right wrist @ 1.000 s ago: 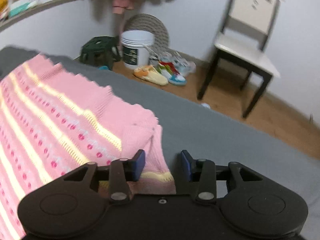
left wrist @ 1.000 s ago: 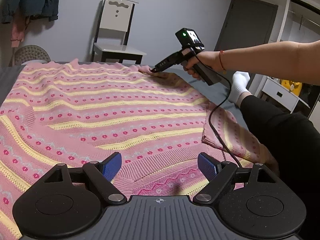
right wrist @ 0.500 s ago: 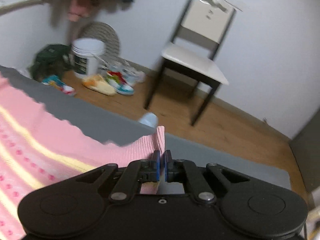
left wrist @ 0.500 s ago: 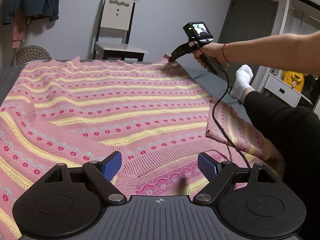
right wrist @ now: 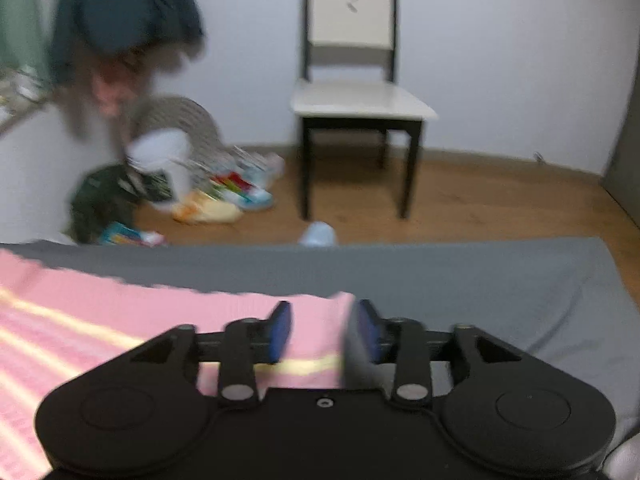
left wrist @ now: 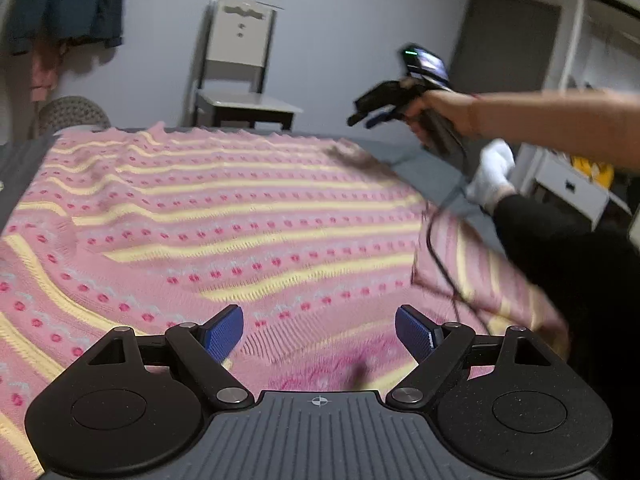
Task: Fold clothes
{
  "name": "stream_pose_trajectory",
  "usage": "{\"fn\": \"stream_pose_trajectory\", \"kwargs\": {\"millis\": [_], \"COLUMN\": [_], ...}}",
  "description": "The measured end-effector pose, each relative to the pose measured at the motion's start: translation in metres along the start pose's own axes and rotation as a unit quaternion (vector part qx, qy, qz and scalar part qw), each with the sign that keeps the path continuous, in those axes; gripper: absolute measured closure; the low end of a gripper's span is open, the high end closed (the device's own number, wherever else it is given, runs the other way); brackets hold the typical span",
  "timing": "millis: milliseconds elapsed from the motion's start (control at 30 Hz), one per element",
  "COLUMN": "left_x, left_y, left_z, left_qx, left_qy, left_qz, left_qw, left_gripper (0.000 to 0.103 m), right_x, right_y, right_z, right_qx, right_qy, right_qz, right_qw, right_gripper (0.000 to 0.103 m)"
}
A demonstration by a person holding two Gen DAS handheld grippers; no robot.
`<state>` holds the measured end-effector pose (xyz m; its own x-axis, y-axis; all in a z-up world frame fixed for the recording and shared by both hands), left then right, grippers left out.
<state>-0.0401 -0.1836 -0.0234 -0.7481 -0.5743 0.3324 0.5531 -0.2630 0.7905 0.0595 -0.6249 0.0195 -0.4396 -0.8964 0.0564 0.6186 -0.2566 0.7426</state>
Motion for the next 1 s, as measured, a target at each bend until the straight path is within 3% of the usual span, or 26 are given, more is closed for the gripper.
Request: {"fn": "stream_pose_trajectory", "kwargs": {"millis": [100, 167, 200, 300, 333, 433, 500, 633, 800, 933, 1000], "left_x": [-0.003, -0.009, -0.013, -0.025, -0.03, -0.047, -0.057, -0.072, -0.094, -0.109, -0.113], "left_y": [0.017, 0.026, 0.029, 0.03, 0.027, 0.015, 0.01, 0.001, -0.008, -0.017, -0.021], "left_z": [0.02, 0.036, 0.045, 0.074, 0.082, 0.098, 0.099, 0.098, 0.096, 0.089, 0.085], "left_qx": [0.037, 0.05, 0.057, 0.073, 0.073, 0.071, 0.06, 0.032, 0.019, 0.007, -0.002], "left_qy": [0.035, 0.074, 0.1, 0.187, 0.221, 0.275, 0.285, 0.291, 0.23, 0.215, 0.209], "left_qz": [0.025, 0.05, 0.062, 0.071, 0.069, 0.063, 0.058, 0.056, 0.158, 0.204, 0.22], "left_qw": [0.9984, 0.9947, 0.9914, 0.977, 0.9701, 0.9569, 0.9548, 0.9546, 0.9601, 0.9552, 0.9529], "left_gripper": [0.019, 0.008, 0.001, 0.001, 0.001, 0.001, 0.001, 0.001, 0.001, 0.001, 0.001], "right_x": [-0.038, -0.068, -0.085, -0.145, -0.164, -0.218, -0.249, -0.305, -0.371, -0.417, -0.428], "right_y": [-0.003, -0.008, -0.01, -0.016, -0.018, -0.016, -0.015, -0.013, -0.016, -0.019, -0.014], "right_z": [0.048, 0.071, 0.084, 0.109, 0.116, 0.137, 0.154, 0.173, 0.164, 0.139, 0.117], "right_qx": [0.025, 0.031, 0.034, 0.027, 0.023, 0.015, 0.02, 0.034, 0.018, -0.017, -0.04], "right_qy": [0.075, 0.117, 0.139, 0.197, 0.212, 0.251, 0.261, 0.26, 0.207, 0.17, 0.146], "right_qz": [0.013, 0.031, 0.044, 0.087, 0.097, 0.118, 0.124, 0.141, 0.202, 0.232, 0.22], "right_qw": [0.997, 0.992, 0.989, 0.976, 0.972, 0.961, 0.957, 0.955, 0.957, 0.958, 0.964], "right_gripper": [0.053, 0.037, 0.034, 0.031, 0.026, 0.009, 0.0, 0.0, 0.0, 0.0, 0.0]}}
Point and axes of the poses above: each gripper's, at about its wrist camera, not at the fingertips, and z roughly against the way its jaws point, x to its right, y to its top, the point moved 6 cm from there along -z, roughly the way its jaws point, and after that the axes turned 6 degrees about z, right-handed, at the moved point
